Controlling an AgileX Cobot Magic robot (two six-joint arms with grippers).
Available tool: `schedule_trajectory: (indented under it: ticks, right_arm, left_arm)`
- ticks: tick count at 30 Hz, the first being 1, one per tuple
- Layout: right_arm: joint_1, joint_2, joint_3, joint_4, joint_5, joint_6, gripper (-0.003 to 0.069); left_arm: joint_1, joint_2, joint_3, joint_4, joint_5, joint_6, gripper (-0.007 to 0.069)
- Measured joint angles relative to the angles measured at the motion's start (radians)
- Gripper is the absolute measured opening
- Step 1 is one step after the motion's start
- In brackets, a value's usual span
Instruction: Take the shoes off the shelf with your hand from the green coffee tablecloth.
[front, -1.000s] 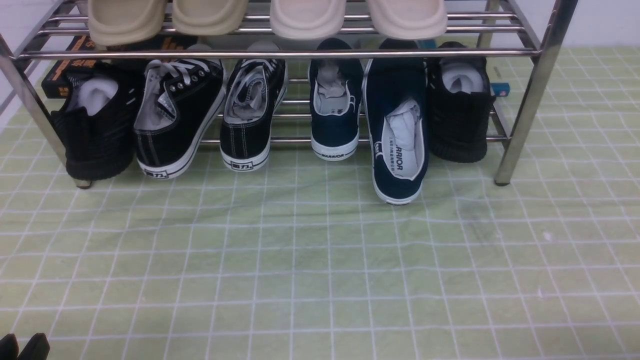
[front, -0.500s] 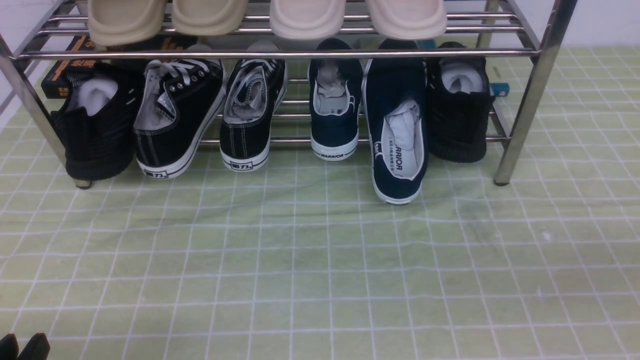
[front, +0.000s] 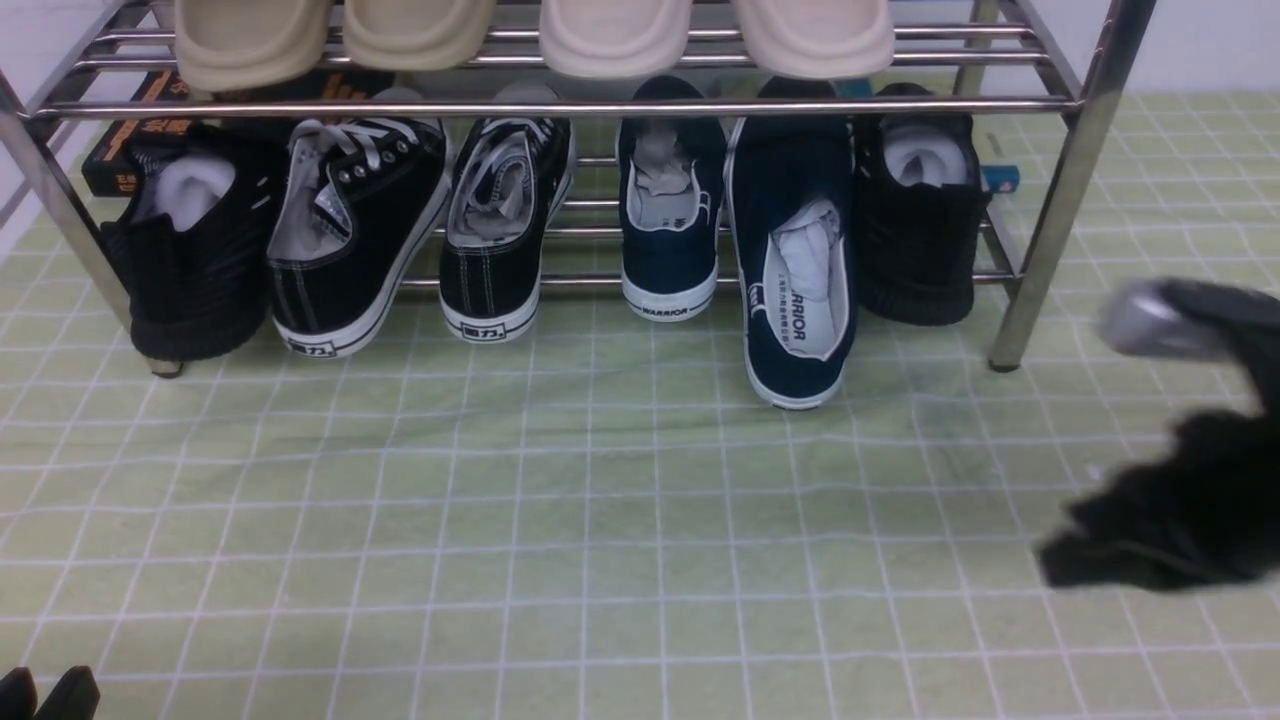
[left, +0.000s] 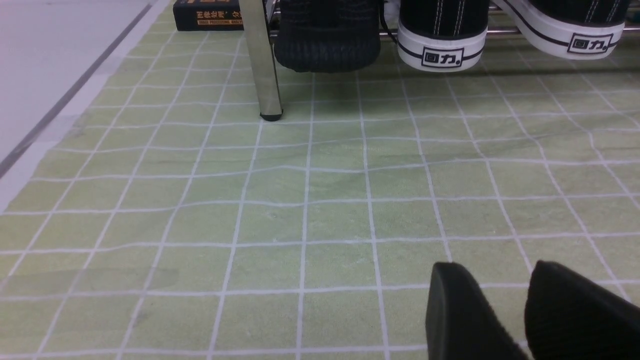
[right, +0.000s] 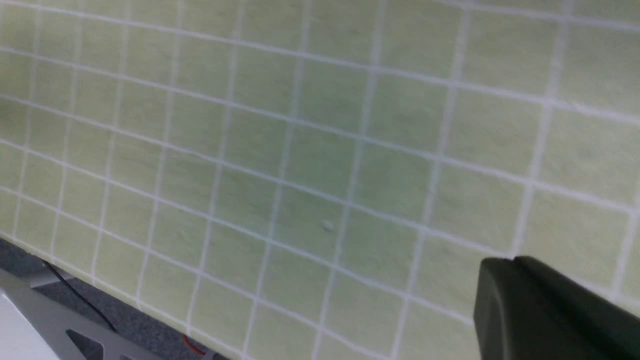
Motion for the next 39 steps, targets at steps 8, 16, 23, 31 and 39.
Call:
schedule_trajectory:
  ticks: [8,16,23,31,39]
  right_arm:
    - [0.255,0.274,-0.358,-0.380,-0.131,0.395,0.0126]
    - [0.282,0.486,-0.573,-0.663,-0.141,0.668,0.0339]
    - [0.282,0.579,-0.611,-0.698,-0.216,0.704,0.0382]
    - [0.282,0.642,-0.616,-0.715,-0.326,0.725,0.0382]
    - [0.282,0.691,-0.616,-0.759,-0.351,0.727,0.0337]
  left_arm:
    - [0.000,0.000,0.000,0.000,0.000,0.000,0.0242]
    - [0.000,0.000,0.000,0.000,0.000,0.000,0.0242]
    - [0.000,0.000,0.000,0.001,0.000,0.000,0.0242]
    - [0.000,0.000,0.000,0.000,0.000,0.000,0.0242]
    - [0.000,0.000,0.000,0.000,0.000,0.000,0.0242]
